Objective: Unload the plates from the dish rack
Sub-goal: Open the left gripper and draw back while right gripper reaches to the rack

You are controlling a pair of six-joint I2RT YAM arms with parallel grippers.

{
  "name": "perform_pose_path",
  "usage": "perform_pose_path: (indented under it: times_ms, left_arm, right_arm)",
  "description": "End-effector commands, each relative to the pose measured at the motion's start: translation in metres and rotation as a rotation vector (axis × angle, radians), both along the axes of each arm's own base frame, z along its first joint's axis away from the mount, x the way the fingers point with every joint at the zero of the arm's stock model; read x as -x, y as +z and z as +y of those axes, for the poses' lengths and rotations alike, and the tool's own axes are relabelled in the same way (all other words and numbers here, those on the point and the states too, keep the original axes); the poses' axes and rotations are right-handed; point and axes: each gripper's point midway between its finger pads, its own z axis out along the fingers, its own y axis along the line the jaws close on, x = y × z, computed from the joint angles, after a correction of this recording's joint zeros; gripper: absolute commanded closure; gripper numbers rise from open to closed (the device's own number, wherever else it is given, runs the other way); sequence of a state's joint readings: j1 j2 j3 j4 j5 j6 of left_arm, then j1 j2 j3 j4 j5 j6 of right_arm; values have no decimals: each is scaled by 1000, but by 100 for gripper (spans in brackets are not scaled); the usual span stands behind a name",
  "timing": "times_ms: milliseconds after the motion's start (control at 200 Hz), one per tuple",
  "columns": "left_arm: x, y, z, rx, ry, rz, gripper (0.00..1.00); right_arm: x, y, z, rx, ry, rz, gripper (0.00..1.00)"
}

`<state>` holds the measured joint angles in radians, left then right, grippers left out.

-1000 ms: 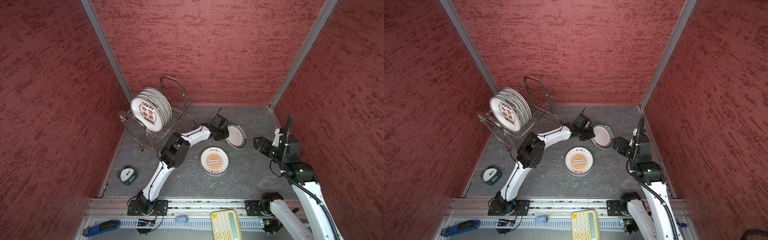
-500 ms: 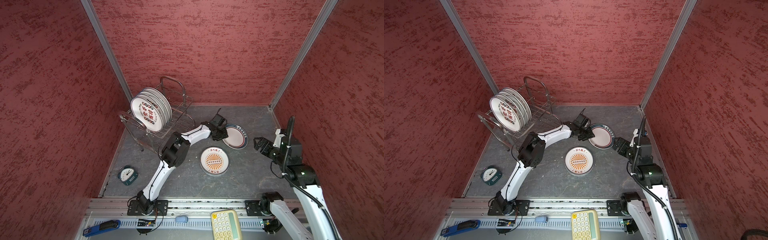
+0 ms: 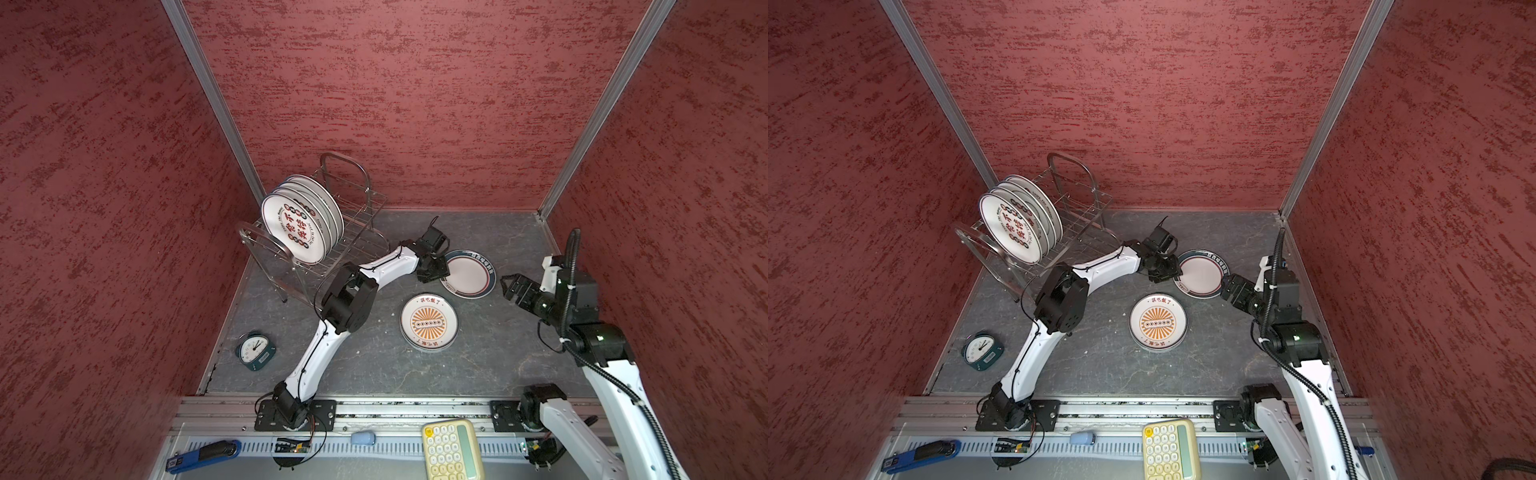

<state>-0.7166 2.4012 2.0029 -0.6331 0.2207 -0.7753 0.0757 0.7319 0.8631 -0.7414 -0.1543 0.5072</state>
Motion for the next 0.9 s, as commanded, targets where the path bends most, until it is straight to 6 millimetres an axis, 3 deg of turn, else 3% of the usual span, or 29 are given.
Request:
perform_pose_path:
  times_ms: [0,105,185,276,406,491,616,766,847,892]
  left_arm:
    - [-2,33,14,-30,-8,-65,41]
    - [2,49,30,-64,0,-101,37]
    - [9,62,42,-86,4,-126,26]
    - [19,76,54,-92,8,-149,25]
    - [37,98,67,-97,4,-193,23]
    - [50,110,77,-125,3,-223,12]
    - [71,126,91,-139,5,-250,8]
    - [97,142,116,-172,3,-268,0]
    - [110,148,131,-184,16,-277,1]
    - [116,151,137,-183,23,-285,1]
  right_arm:
    - [-7,29,9,-21,57,-105,1]
    - [-15,34,8,-14,49,-120,1]
    - [-23,43,2,6,16,-142,1]
    - [-34,70,0,14,6,-213,1]
    - [-53,123,12,6,73,-328,1]
    - [-70,151,22,9,128,-364,1]
    - [-96,182,22,98,121,-339,1]
    - [-120,222,54,159,176,-398,1]
    - [-134,238,88,203,233,-415,1]
    - [-149,233,112,223,276,-397,1]
